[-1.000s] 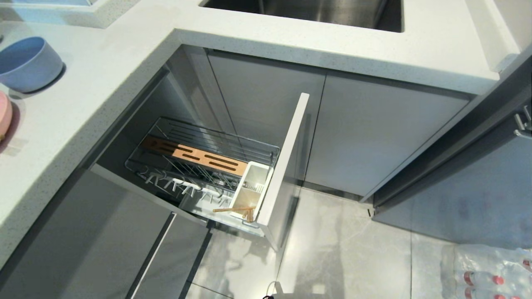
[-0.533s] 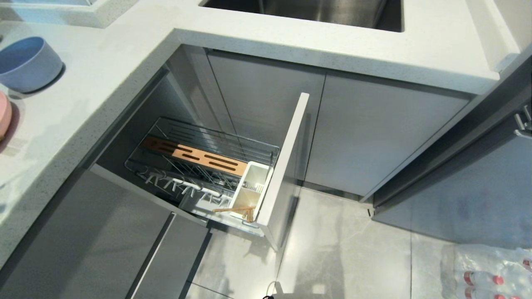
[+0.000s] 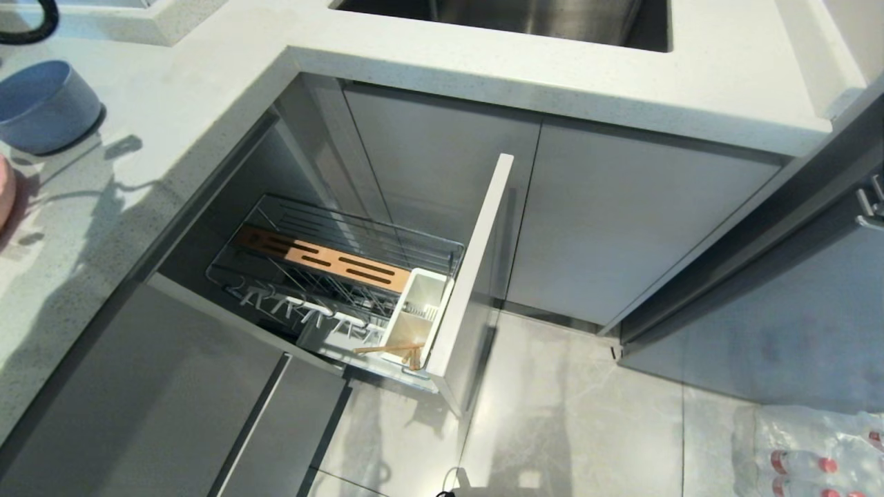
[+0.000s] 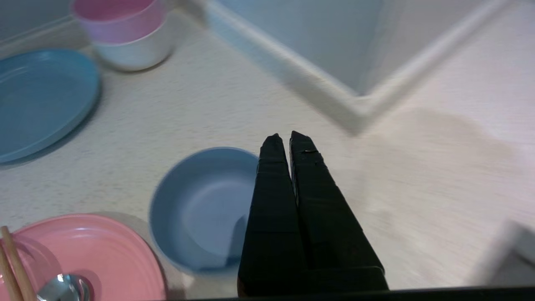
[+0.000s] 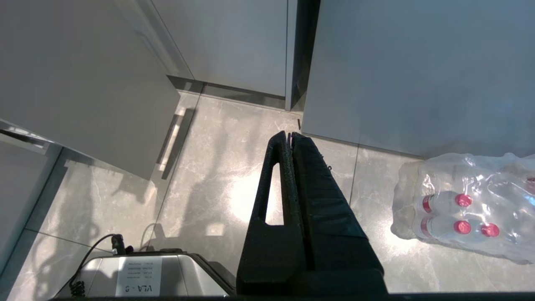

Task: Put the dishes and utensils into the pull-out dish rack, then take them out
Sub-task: Pick up the bowl and place it in the cupboard

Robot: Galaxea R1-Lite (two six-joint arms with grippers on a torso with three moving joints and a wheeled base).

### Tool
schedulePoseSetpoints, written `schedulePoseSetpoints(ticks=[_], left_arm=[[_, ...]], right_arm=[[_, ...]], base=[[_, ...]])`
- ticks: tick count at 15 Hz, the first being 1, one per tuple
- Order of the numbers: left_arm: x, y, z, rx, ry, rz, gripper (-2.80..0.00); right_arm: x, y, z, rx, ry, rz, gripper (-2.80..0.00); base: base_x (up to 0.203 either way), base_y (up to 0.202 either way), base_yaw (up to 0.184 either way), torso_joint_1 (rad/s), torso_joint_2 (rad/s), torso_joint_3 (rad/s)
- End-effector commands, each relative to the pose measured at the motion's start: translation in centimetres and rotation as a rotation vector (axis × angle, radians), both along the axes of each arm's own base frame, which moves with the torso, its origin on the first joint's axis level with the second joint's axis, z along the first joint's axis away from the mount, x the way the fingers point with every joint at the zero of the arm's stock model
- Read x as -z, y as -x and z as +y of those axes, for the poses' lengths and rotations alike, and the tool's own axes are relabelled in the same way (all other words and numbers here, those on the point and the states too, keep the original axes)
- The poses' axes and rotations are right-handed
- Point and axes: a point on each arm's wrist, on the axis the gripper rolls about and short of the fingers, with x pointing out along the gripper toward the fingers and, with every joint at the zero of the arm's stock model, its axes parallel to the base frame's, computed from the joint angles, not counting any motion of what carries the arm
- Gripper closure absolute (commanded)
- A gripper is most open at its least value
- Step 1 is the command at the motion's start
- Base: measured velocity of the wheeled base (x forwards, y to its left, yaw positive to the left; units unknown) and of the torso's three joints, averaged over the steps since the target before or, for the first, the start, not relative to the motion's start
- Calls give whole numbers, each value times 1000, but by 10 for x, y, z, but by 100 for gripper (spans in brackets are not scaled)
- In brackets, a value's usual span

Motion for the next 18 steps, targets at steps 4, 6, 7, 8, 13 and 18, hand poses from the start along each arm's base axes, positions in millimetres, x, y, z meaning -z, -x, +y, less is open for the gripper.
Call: schedulePoseSetpoints(ticks=[4,6,7,8,13,18], left_arm=[[37,-66,39,-112,20,109,0],[38,-66,38,-108,26,115,0],[36,-63,37,-104,35,112,0],[32,-57,35,-96,47,95,0],[23,-30,15,-20,116,97,0],[25,-20,10,3,147,141,0]], right_arm=[[0,0,0,0,0,-1,0],[0,0,0,1,0,1,0],[0,0,0,0,0,0,0],[0,0,0,0,0,1,0],[0,0,0,0,0,0,0],[0,0,0,0,0,1,0]], base=[[0,0,0,0,0,0],[0,0,0,0,0,0],[0,0,0,0,0,0],[0,0,0,0,0,0],[0,0,0,0,0,0],[0,0,0,0,0,0]])
